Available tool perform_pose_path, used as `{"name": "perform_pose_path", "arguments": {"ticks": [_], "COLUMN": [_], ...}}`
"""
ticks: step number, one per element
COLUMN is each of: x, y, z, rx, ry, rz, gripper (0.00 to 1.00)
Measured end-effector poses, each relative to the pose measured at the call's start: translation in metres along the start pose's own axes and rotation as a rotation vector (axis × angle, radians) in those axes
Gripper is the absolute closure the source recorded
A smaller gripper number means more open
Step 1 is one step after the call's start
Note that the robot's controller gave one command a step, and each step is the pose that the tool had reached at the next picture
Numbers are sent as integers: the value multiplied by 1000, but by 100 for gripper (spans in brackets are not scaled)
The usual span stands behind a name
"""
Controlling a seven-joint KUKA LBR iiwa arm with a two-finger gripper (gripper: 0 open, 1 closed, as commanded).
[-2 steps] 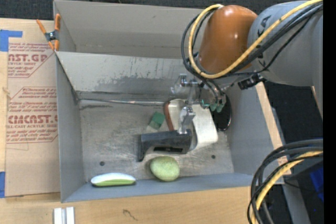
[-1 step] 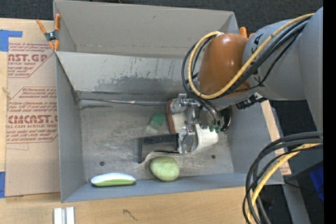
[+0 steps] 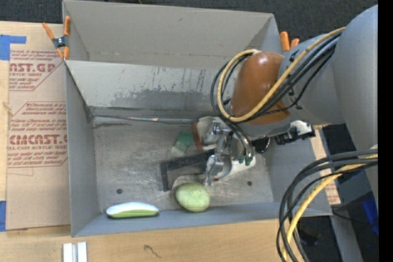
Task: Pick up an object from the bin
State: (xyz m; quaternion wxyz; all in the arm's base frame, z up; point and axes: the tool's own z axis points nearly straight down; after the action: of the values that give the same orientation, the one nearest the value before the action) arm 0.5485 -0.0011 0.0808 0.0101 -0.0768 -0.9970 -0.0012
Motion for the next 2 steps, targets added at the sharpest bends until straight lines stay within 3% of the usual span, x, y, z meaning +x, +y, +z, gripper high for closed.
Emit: {"name": "perform_pose_path", "arguments": {"ticks": [2], "x": [1], "y": [0], "z": [-1], "rx": [0], "ry": [1], "rz": [-1], "gripper": [100]}}
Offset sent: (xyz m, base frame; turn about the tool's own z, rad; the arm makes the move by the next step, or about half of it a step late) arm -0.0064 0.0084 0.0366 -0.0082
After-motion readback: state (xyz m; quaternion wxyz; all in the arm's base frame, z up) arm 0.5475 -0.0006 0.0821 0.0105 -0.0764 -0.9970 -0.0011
